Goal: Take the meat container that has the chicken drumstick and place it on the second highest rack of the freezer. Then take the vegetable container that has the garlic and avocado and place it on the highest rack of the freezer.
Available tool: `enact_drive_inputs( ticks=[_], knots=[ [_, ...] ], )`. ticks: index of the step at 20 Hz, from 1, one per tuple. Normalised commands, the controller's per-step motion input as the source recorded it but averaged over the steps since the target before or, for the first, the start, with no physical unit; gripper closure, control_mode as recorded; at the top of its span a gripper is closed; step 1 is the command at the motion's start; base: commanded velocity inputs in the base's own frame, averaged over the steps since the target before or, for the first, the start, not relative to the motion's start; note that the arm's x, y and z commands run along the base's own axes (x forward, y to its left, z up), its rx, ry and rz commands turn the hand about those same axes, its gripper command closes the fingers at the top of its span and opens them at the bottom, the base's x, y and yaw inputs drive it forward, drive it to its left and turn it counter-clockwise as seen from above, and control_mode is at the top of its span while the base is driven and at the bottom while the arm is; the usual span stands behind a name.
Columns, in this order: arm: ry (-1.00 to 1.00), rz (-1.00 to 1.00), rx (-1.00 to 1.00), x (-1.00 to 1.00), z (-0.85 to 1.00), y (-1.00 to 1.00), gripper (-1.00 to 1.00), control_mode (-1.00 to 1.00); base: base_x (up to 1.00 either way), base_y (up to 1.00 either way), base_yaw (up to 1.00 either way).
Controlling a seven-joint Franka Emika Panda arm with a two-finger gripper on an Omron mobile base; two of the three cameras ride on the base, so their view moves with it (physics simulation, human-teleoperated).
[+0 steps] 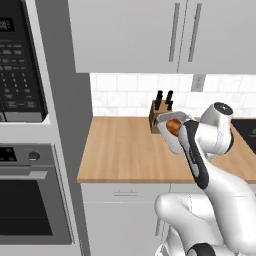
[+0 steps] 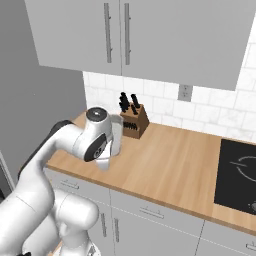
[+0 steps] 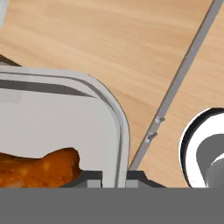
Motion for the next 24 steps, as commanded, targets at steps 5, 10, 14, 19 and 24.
enact_drive_inputs(
  ticks=[5,10,14,19,24],
  knots=[
    [-0.09,-0.12,0.13,-0.93,0.73,0.08,1.0,-1.0,0.0,0.0,0.0],
    [-0.01,-0.02,0.01,-0.75,0.54,0.0,1.0,-1.0,0.0,0.0,0.0],
    [0.01,0.0,-0.01,-0.6,0.66,0.15,1.0,-1.0,0.0,0.0,0.0],
    [0.04,0.0,-0.02,-0.16,0.22,0.13,1.0,1.0,-0.39,0.21,0.0],
    [0.0,0.0,0.0,0.0,0.0,0.0,1.0,1.0,-1.0,0.29,0.11]
  ],
)
